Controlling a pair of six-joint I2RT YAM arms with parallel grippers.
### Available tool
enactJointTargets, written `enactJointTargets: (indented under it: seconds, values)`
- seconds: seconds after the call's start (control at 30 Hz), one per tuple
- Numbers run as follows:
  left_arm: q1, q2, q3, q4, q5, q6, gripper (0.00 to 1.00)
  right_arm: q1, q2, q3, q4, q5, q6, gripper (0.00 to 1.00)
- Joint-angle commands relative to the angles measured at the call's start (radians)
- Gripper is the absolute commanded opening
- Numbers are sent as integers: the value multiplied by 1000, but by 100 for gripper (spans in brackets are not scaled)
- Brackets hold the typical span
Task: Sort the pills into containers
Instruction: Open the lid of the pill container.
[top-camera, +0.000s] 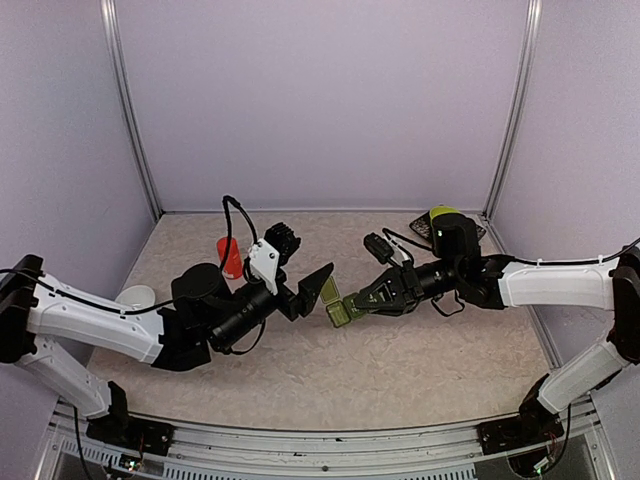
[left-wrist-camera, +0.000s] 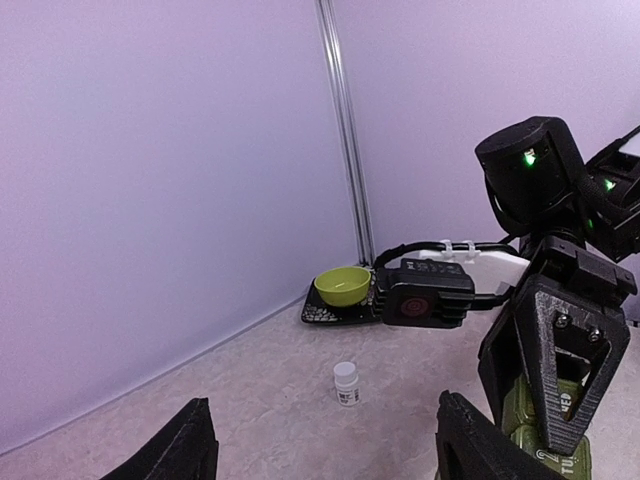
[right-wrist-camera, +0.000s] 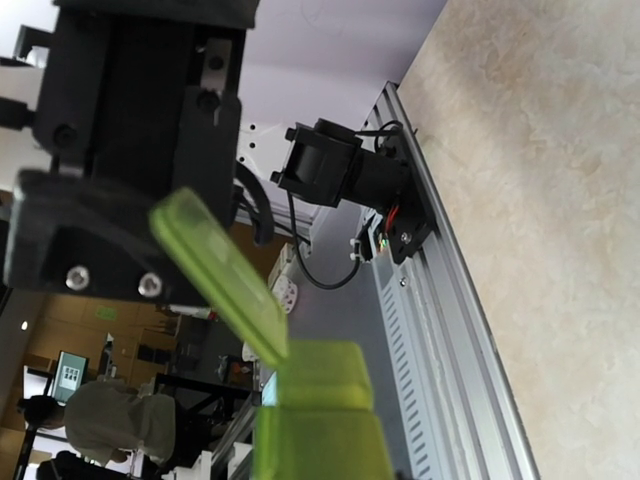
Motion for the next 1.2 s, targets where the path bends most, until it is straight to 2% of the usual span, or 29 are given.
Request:
enactJointTargets:
  seconds: [0.0,0.33,0.77,0.93,1.1,1.17]
  values:
    - [4,32,41,-59,-7,-30,73,10,-3,21,-4,-13,-18,28]
    - [19,61,68,-130,9,-56,73,10,-12,30,-2,-21,-24,29]
    - [39,13,65,-97,-54,-53,74,8,13,51,-75,34,-68,29]
    - [40,-65,-3,-33,-129,-50,87,-4,46,89,-113,101,-90,30]
    - [40,-131,-69,-40,-172,-71,97,-17,106,130,-133,173,-96,31]
    - [38,-158,-95,-44,-191,-88,99,-25,139,155,-144,205,-98,31]
